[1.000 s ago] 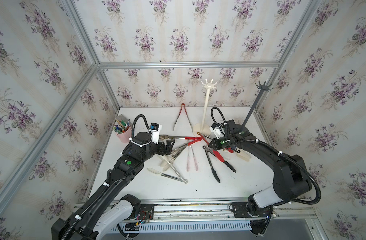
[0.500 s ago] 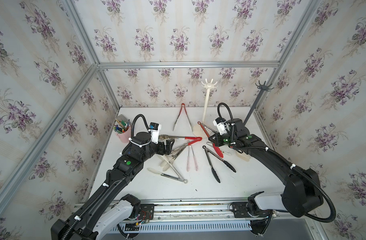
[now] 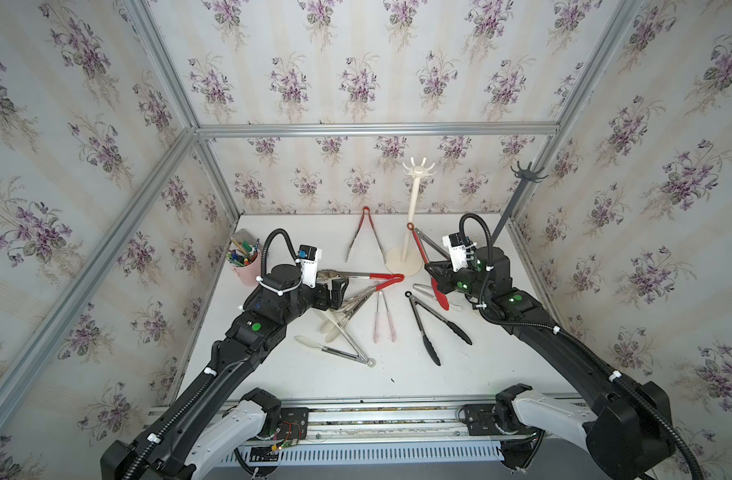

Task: Hang food tongs on kitchen utensil racks
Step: Hang the food tongs on the rack.

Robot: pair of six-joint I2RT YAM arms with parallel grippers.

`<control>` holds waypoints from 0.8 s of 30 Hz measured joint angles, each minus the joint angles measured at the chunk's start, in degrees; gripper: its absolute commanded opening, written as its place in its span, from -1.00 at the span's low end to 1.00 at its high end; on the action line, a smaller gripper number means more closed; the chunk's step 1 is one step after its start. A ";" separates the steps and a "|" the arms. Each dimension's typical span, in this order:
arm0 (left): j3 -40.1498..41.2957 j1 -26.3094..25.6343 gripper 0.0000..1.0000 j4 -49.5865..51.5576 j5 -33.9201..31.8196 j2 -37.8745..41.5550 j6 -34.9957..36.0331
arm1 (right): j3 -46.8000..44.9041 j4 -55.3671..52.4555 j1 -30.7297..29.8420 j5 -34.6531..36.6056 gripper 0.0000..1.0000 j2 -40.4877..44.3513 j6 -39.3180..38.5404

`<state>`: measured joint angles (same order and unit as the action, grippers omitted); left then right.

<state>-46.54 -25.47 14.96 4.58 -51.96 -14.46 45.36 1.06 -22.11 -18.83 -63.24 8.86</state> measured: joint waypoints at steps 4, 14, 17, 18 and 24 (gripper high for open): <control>0.00 0.00 0.99 0.02 -0.02 -0.02 -0.22 | -2.95 5.73 0.00 1.64 -1.00 3.50 0.07; 0.37 0.00 0.99 0.00 -0.26 0.28 -0.61 | -7.43 21.44 0.00 2.99 -1.00 7.45 -1.27; 0.85 0.00 0.99 0.04 -0.48 0.68 -0.63 | -7.10 25.59 0.00 3.28 -1.00 7.10 -1.77; 1.01 0.00 0.99 -0.02 -0.59 0.81 -0.66 | -6.75 26.91 0.00 3.39 -1.00 6.75 -1.81; 1.79 0.00 0.99 0.02 -1.07 1.31 -1.07 | -3.43 32.79 -0.02 4.42 -1.00 3.02 -2.25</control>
<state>-44.75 -25.47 14.98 3.51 -50.65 -15.53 41.93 33.85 -22.13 -14.41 -60.23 6.61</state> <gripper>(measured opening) 0.993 0.079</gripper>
